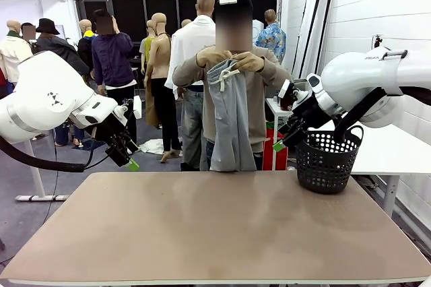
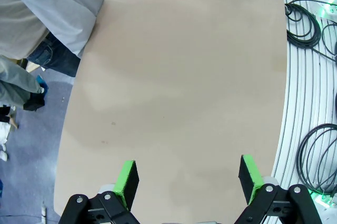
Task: Fold the training pants.
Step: Grab both ends of the Training pants handed by a person.
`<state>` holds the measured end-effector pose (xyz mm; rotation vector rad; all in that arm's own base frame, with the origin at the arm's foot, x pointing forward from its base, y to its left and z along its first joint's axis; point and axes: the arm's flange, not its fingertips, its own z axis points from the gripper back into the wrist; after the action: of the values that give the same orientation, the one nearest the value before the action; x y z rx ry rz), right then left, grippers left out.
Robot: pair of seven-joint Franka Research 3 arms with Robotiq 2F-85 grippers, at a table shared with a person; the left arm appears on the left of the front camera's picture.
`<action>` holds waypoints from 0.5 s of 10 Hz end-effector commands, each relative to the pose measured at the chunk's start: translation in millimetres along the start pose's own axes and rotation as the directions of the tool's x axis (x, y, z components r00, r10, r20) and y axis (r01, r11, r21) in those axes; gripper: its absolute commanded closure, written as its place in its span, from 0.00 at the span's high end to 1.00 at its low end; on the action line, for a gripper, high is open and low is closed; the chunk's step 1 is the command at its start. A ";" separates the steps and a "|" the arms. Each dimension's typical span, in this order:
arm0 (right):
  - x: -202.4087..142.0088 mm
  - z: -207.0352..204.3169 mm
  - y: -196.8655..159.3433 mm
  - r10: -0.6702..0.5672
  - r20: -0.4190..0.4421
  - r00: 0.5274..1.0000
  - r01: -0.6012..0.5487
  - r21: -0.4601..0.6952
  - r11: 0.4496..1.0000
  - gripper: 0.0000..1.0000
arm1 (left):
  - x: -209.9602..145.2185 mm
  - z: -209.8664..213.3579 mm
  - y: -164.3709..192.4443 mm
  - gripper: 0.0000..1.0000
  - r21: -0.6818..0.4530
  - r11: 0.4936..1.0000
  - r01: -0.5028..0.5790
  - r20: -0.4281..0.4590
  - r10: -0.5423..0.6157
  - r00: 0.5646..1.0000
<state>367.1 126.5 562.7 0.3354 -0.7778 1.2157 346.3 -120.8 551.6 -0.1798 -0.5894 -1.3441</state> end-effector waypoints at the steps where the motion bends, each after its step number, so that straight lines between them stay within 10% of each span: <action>1: -0.3 -1.4 -0.5 -0.008 0.028 1.000 0.008 0.016 1.000 1.00 | -0.8 2.1 2.2 1.00 -0.017 1.000 -0.001 0.014 0.001 1.000; 5: -0.3 -1.4 -0.5 -0.008 0.028 1.000 0.008 0.016 1.000 1.00 | -0.8 2.1 2.2 1.00 -0.017 1.000 -0.001 0.014 0.001 1.000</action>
<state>367.1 126.5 562.7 0.3354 -0.7778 1.2157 346.3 -120.8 551.6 -0.1798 -0.5894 -1.3441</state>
